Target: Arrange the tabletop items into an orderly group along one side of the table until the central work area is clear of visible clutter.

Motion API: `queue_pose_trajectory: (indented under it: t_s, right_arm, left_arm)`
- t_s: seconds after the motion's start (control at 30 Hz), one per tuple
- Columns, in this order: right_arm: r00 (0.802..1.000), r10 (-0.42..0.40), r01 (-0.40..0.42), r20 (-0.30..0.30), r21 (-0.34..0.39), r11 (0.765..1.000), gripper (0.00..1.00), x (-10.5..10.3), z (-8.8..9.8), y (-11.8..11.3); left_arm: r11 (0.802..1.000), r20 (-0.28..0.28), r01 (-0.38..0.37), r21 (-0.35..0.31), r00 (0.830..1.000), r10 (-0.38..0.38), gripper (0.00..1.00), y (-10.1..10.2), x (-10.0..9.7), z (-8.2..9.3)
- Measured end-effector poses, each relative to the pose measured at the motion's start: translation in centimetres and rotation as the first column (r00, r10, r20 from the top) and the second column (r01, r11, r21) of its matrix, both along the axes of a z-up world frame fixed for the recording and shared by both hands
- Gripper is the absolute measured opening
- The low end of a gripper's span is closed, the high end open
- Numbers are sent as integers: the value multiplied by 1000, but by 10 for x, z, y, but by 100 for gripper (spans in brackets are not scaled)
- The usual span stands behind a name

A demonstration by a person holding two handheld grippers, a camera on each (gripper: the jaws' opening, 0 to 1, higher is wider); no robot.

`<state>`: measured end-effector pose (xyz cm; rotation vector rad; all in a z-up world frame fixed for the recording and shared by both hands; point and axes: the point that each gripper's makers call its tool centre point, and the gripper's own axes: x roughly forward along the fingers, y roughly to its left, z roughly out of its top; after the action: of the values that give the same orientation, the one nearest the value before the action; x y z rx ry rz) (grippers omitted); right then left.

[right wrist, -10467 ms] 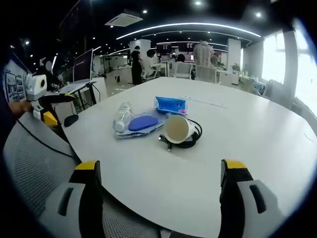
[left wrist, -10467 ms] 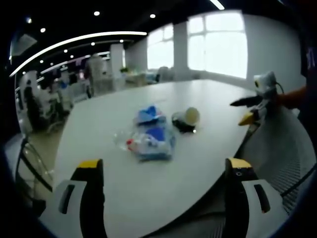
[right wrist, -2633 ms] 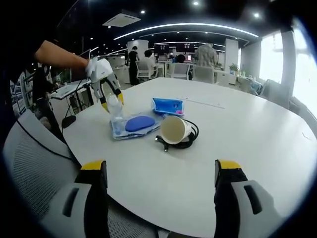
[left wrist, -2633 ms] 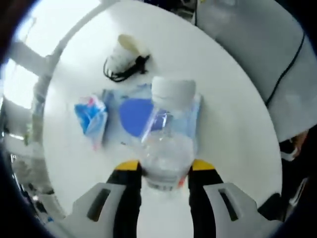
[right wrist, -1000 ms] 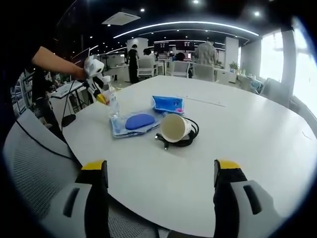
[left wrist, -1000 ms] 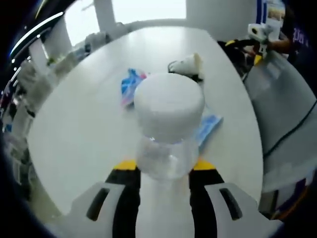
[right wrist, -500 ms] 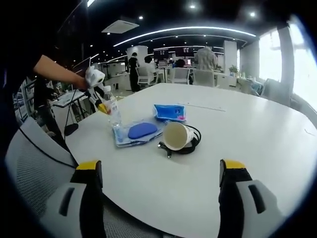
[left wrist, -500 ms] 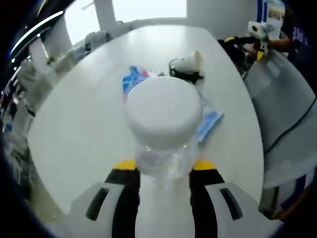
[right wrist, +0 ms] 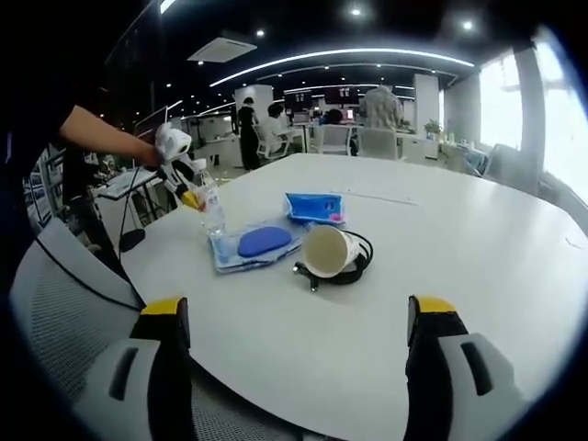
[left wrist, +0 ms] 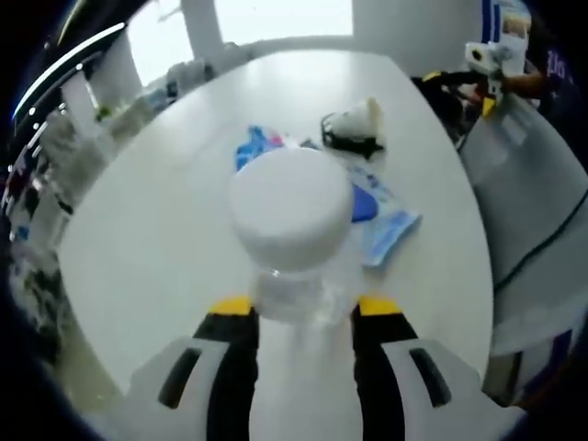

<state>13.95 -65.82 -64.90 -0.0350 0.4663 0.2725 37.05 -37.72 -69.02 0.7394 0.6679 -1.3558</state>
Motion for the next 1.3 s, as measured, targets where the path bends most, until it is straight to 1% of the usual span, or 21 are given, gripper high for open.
queue_pose_trajectory:
  t_s: [0.1,0.2,0.27,0.37,0.4,0.5,0.53,0.67,0.7,0.73,0.83,0.87,0.97,1.0,1.07,1.1,1.23,1.3]
  right_arm:
    - [1000,0,0,0,0,1000,98,0,0,0]
    - [1000,0,0,2,1,1000,98,0,0,0]
    - [1000,1,-1,3,3,1000,98,0,0,1]
    - [1000,0,0,6,7,1000,98,1,1,1]
    - [1000,0,0,6,7,1000,98,1,1,1]
    - [1000,1,-1,5,9,1000,98,1,1,1]
    - [1000,1,-1,7,8,1000,98,1,1,1]
    - [1000,0,0,7,13,1000,98,1,1,1]
    - [1000,0,0,6,13,1000,98,1,1,1]
    - [1000,0,0,6,13,1000,98,1,1,1]
    - [1000,0,0,7,14,1000,98,1,1,1]
    - [1000,2,-2,4,13,1000,98,1,0,2]
    - [1000,2,-2,1,13,1000,97,0,0,2]
    - [1000,1,-1,1,11,1000,97,0,0,1]
    - [1000,1,-1,0,11,1000,96,0,0,1]
    - [1000,-1,1,-1,9,1000,96,0,0,1]
    - [1000,2,-2,-7,6,1000,95,-1,-1,1]
    - [1000,2,-2,-8,2,1000,95,-1,-1,1]
  left_arm:
    - [999,5,-24,-24,1000,24,40,0,-1,4]
    - [999,2,-37,-31,999,37,41,0,-2,5]
    - [996,13,-73,-50,997,74,42,0,-3,7]
    - [991,35,-107,-75,993,110,44,-1,-2,9]
    - [988,45,-126,-88,990,130,45,-1,-1,11]
    - [983,53,-154,-101,986,160,47,-2,-1,12]
    - [976,56,-180,-122,981,188,48,-3,-4,13]
    - [960,74,-237,-152,965,250,49,-2,-1,15]
    - [955,78,-252,-159,961,266,49,-2,-1,15]
    - [946,78,-276,-172,953,292,49,-2,0,17]
    - [930,69,-313,-192,941,330,49,-2,0,18]
    - [909,57,-353,-221,926,373,50,-2,1,21]
    - [891,54,-385,-240,911,408,52,-3,-2,23]
    - [871,46,-415,-263,896,441,52,-4,-3,25]
    - [856,48,-435,-279,884,464,52,-4,-1,27]
    - [840,50,-458,-292,869,492,52,-4,1,29]
    - [822,50,-479,-309,854,517,52,-7,4,30]
    - [814,42,-486,-318,851,524,52,-11,6,31]
